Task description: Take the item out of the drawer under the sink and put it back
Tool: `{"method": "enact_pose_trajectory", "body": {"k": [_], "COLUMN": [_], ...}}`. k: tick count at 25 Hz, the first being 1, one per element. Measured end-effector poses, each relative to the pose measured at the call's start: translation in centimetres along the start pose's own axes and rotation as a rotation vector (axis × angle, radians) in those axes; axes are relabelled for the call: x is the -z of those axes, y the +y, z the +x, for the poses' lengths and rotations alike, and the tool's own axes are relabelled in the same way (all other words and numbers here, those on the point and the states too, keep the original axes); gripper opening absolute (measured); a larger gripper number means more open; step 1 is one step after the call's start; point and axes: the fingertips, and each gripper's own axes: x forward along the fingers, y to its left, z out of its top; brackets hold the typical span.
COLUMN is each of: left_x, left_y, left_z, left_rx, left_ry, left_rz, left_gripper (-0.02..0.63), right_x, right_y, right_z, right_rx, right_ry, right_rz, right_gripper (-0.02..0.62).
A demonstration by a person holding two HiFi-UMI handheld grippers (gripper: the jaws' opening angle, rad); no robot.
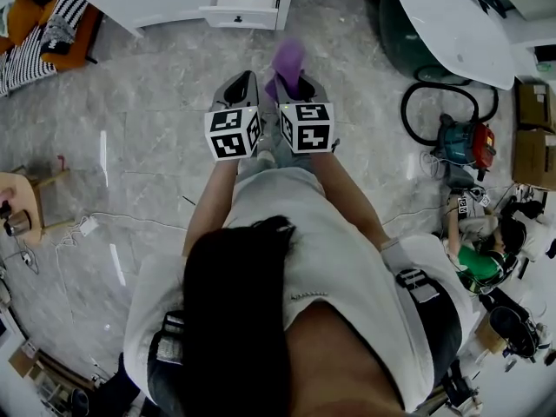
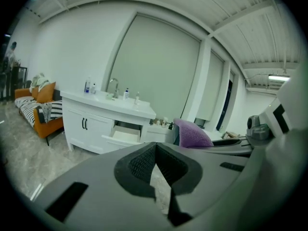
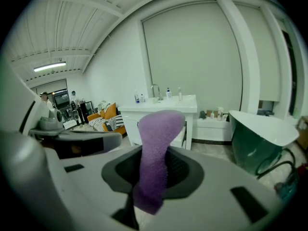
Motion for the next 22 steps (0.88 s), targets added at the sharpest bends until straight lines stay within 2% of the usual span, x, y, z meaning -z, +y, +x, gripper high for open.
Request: {"method": "enact_pose_trajectory", "body": {"k": [8, 14, 19, 22], "left_x": [-0.3, -1.7, -2.4, -2.9], "left_y": [1.3, 2.1, 3.4, 4.0], "left_z": [2.4, 5.4, 9.2, 12.0], "left_rx": [-0.022, -0.004, -0.061, -0.064], "left_ry": [0.010, -0.005, 0.043, 0.086], "left_rz": [-0.007, -0.023, -0.014, -0.011], "left_gripper": [0.003, 0.003, 0.003, 0.003], "right_x": [-0.9, -2.5, -4.0, -5.1], "right_y": [-1.4, -2.7, -4.6, -5.9], "right_z": [3.0, 6.5, 9.9, 12.3], "right_rx": [-0.016, -0.035, -0.051, -0.058], "right_ry": [0.020, 0.030, 0.047, 0.062], "right_rz": [-0.009, -0.022, -0.014, -0.012], "right_gripper": [0.109, 0.109, 0.109, 0.109]}}
